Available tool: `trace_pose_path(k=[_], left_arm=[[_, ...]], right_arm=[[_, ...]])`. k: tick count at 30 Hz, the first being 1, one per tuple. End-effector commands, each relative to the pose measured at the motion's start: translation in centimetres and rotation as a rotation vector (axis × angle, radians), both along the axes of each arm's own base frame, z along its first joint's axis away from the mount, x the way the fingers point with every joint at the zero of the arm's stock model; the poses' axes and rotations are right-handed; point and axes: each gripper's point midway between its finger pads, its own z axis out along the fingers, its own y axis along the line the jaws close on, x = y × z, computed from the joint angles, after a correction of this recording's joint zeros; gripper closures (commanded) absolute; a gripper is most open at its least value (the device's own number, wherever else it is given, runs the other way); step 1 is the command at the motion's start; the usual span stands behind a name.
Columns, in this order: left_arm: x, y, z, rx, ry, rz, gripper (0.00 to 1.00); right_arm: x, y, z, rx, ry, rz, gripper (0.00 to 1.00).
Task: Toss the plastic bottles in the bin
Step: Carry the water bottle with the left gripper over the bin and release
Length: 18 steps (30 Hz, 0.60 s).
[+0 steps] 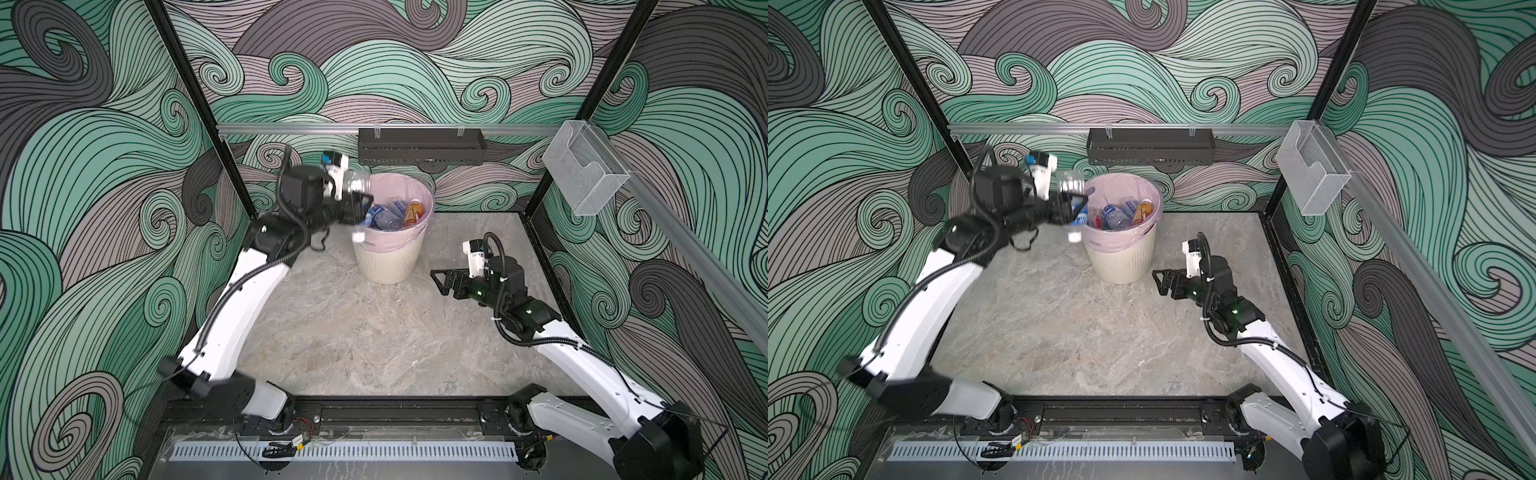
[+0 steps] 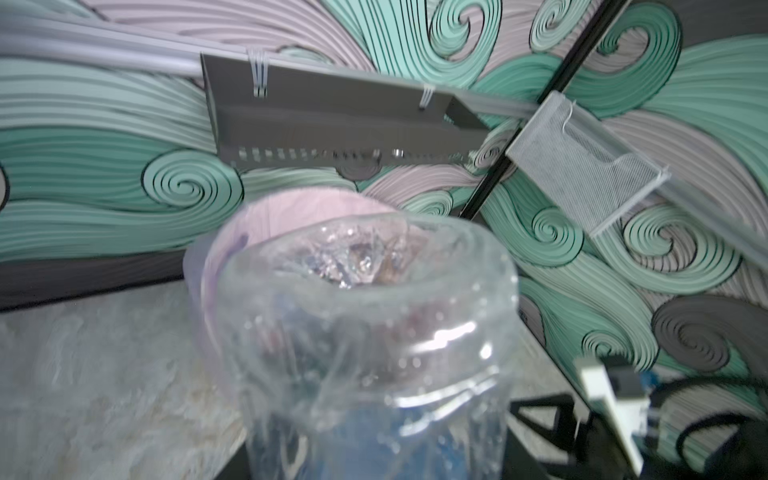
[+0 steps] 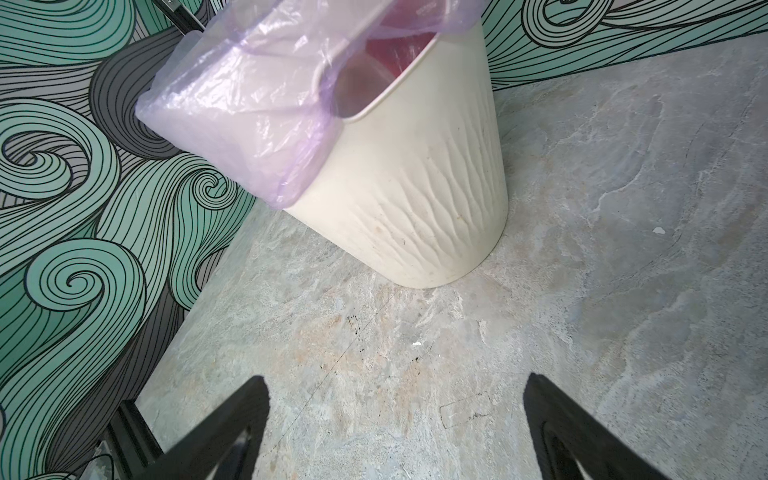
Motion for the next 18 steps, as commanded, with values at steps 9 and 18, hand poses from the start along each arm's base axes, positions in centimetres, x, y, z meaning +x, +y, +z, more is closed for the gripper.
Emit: trace_pose_path(k=[9, 18], left_arm=[[-0.1, 1.6, -8.1, 0.043, 0.145, 0.07, 0.06], [-6.7, 8.3, -10.4, 0.176, 0.131, 0.217, 0.06]], right_arm=[[-0.9, 1.0, -0.2, 0.007, -0.01, 0.044, 0.03], [1.1, 0.7, -0.4, -0.09, 0.001, 0.016, 0.03]])
